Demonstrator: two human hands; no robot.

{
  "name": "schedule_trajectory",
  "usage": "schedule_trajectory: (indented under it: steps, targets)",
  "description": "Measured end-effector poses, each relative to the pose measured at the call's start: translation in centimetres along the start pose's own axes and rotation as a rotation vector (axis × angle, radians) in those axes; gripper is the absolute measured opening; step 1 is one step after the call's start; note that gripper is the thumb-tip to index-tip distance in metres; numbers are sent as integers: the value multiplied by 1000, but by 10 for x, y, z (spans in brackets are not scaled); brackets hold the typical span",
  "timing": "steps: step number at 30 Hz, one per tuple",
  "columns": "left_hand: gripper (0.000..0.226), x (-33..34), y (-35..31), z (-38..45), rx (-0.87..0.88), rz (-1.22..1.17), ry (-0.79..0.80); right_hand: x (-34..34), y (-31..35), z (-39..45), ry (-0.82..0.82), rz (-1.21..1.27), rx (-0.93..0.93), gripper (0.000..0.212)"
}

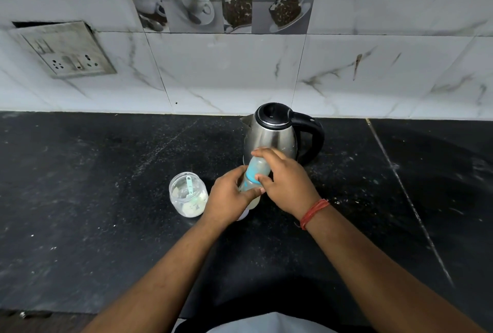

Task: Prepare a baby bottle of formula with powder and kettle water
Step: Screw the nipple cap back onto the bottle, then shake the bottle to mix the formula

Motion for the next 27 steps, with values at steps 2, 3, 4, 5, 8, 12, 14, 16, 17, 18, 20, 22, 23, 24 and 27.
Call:
schedule_trajectory:
  steps: [2,3,4,5,8,12,14,16,17,18,20,22,23,24,27]
  targets:
    - [46,-1,-3,-1,3,42,-23,4,0,-5,-55,9,4,52]
    - [45,-2,-4,-2,7,63,-26,6,-1,-8,-76,16,9,52]
    - [45,-2,-5,-3,13,78,-23,8,-1,-9,-88,26,11,52]
    - [45,-3,-5,-3,15,84,-14,9,-2,-10,-88,36,13,53]
    - [42,-6,-8,-2,7,61,35,9,-5,-9,-15,107,6,63]
    - [45,-13,-13,0,-21,-100,99,4,-15,-13,25,400,19,88]
    - [46,-15,-13,-1,-37,-137,126,3,-19,-16,100,416,31,96]
    - [45,-13,-12,-1,-55,-170,173,6,-20,-17,214,355,25,103]
    - [47,-12,-12,-1,-64,-184,204,8,-19,-16,249,323,25,105]
    - [49,-10,-13,-1,-74,-192,239,9,-16,-16,251,291,27,106]
    - [45,-7,-17,-1,-78,-208,287,11,-12,-18,188,208,22,105]
    - [36,-5,-22,-1,-71,-226,305,11,-8,-22,112,164,22,102]
    - [34,-5,-24,-1,-64,-224,307,11,-7,-23,87,165,23,101]
    - [34,-6,-27,0,-58,-220,306,10,-7,-23,71,172,22,100]
    - [41,-8,-31,-2,-56,-225,305,9,-5,-21,41,210,-1,98]
Point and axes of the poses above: each hand's wrist, its own z-axis towards the middle knuckle, its own x-axis out of the palm, y = z × x, the point moved 6 cm from there along z, towards the middle knuckle, and after that the axes turned 14 degrees about y, right-handed, at the moved point
